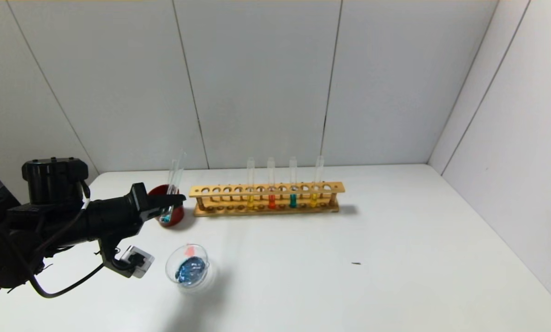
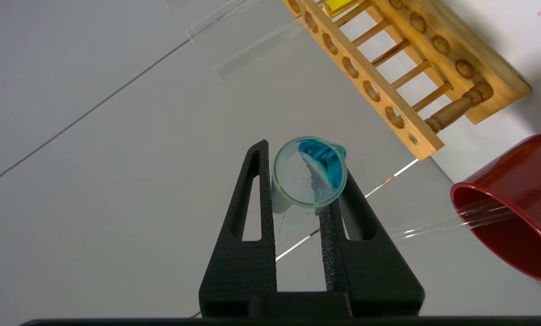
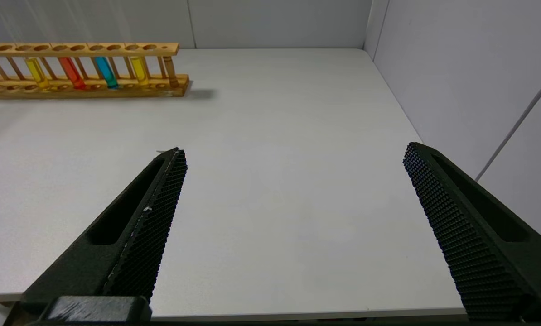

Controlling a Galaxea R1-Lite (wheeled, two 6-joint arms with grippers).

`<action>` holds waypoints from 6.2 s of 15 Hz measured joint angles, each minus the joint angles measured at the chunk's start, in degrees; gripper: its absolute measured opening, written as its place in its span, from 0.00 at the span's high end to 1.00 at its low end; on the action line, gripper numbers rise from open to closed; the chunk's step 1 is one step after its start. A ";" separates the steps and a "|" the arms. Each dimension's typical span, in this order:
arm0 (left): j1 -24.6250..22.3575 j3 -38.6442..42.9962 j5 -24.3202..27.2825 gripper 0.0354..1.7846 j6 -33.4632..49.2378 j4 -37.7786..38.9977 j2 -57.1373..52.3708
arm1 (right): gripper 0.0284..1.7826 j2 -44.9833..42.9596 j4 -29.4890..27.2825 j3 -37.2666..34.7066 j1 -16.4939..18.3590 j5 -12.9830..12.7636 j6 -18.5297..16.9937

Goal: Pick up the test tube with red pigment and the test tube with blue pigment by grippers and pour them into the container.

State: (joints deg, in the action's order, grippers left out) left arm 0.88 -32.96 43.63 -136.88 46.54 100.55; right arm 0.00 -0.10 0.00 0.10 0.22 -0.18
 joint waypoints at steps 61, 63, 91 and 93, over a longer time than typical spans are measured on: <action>-8.90 -8.46 -14.20 0.83 115.85 18.47 5.11 | 0.02 0.00 0.00 0.00 0.00 0.02 0.00; -8.53 -8.30 -14.17 0.83 115.76 14.51 2.01 | 0.02 0.00 0.02 0.00 0.00 0.00 0.00; -8.58 -1.02 -14.34 0.61 114.99 22.39 11.52 | 0.02 0.00 0.00 0.00 0.00 0.02 0.00; -8.59 -0.88 -14.36 0.41 114.92 22.39 11.54 | 0.02 0.00 0.00 0.00 0.00 0.02 0.02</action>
State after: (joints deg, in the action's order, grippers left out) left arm -7.72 -33.84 29.27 -21.96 68.94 112.09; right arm 0.00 -0.10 0.00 0.10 0.24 -0.16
